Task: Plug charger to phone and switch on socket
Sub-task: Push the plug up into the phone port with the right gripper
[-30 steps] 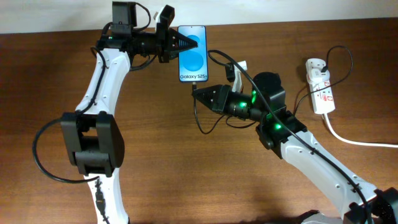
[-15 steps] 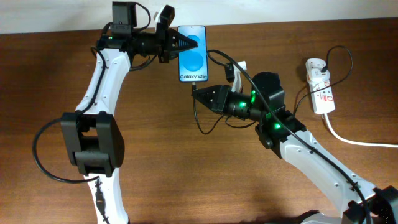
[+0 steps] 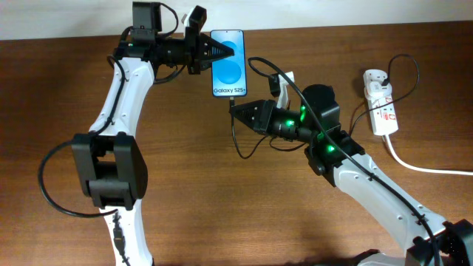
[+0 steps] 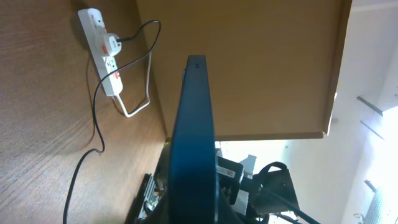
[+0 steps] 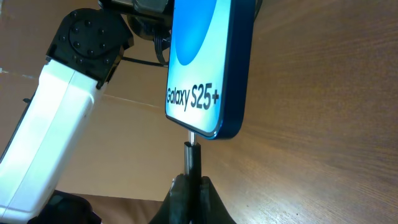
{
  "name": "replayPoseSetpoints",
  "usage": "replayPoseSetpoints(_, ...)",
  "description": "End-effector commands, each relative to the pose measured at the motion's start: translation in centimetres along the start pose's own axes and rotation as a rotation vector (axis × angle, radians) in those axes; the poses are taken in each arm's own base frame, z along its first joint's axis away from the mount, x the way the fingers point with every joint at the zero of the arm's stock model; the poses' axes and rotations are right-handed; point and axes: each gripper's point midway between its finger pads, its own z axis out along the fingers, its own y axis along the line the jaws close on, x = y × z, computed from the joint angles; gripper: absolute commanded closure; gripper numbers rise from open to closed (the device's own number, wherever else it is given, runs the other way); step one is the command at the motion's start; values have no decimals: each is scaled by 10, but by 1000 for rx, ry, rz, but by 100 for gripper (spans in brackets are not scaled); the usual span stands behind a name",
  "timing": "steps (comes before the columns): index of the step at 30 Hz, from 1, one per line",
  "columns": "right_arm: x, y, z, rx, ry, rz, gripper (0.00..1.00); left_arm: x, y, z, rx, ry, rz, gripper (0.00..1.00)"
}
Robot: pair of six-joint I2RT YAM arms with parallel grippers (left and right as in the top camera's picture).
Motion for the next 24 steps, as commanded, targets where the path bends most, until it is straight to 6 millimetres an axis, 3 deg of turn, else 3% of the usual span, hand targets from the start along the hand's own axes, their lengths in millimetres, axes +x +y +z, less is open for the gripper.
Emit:
replayPoseSetpoints(1, -10, -3, -2, 6, -30, -17, 96, 9, -30, 6, 36, 36, 52, 100)
replayPoseSetpoints(13, -14, -5, -2, 20, -53, -16, 96, 11, -32, 10, 42, 48, 59, 100)
replayPoseSetpoints(24, -25, -19, -9, 68, -94, 18, 96, 13, -34, 10, 53, 57, 59, 100)
